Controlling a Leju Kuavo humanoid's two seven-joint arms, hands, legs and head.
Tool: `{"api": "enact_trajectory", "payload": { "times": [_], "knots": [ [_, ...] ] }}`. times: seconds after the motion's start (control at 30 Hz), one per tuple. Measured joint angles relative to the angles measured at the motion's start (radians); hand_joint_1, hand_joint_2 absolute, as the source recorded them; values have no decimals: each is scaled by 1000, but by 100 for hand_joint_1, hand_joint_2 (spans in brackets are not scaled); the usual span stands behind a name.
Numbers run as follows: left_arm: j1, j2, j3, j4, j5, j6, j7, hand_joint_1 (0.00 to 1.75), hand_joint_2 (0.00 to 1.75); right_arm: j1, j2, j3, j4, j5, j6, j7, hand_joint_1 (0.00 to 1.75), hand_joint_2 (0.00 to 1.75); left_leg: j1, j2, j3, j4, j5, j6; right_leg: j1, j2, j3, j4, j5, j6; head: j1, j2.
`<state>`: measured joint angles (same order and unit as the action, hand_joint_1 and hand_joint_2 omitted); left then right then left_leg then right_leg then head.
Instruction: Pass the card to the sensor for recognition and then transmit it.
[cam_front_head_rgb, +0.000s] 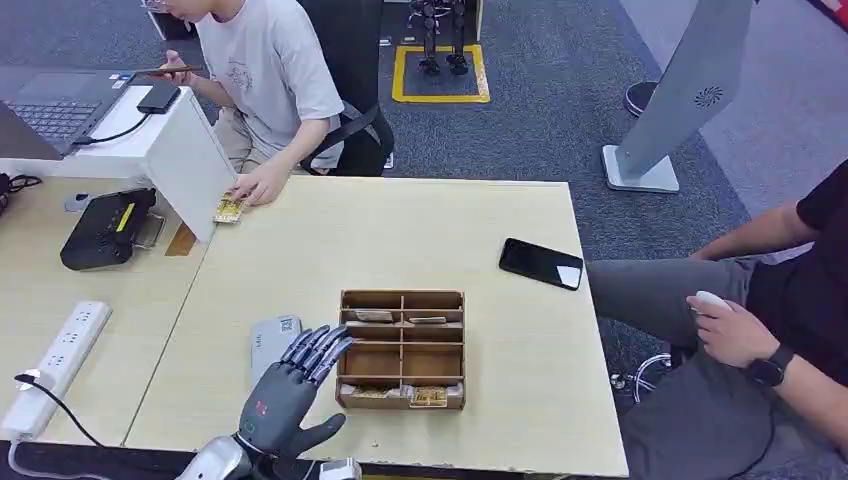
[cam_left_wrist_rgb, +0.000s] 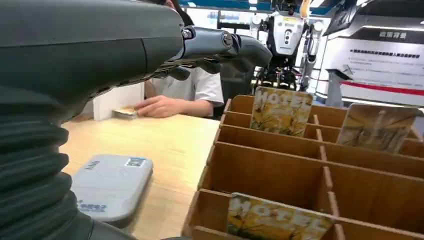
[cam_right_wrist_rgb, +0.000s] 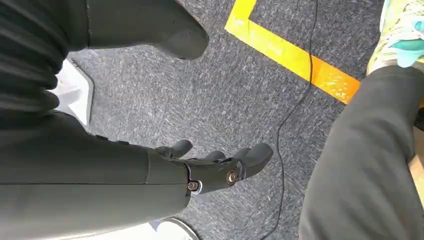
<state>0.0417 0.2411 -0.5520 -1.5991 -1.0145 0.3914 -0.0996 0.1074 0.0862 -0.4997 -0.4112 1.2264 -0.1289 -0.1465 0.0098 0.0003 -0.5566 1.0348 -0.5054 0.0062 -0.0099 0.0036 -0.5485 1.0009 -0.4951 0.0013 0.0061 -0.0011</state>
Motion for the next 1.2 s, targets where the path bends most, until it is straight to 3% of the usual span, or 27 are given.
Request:
{"api": "enact_trajectory", "payload": {
  "times": [0.67,1.2],
  "knots": [
    [-27,-33,-24,29,42,-50,-19,0,175,-12,0,-4,8,3,-14,-3,0,175,0,0,0,0,0,0,0,0,0,0,0,0,0,0],
    [-26,-27,-83,47,26,-52,-37,0,175,-29,0,-5,50,2,-38,-14,0,175,0,0,0,0,0,0,0,0,0,0,0,0,0,0]
  ]
}}
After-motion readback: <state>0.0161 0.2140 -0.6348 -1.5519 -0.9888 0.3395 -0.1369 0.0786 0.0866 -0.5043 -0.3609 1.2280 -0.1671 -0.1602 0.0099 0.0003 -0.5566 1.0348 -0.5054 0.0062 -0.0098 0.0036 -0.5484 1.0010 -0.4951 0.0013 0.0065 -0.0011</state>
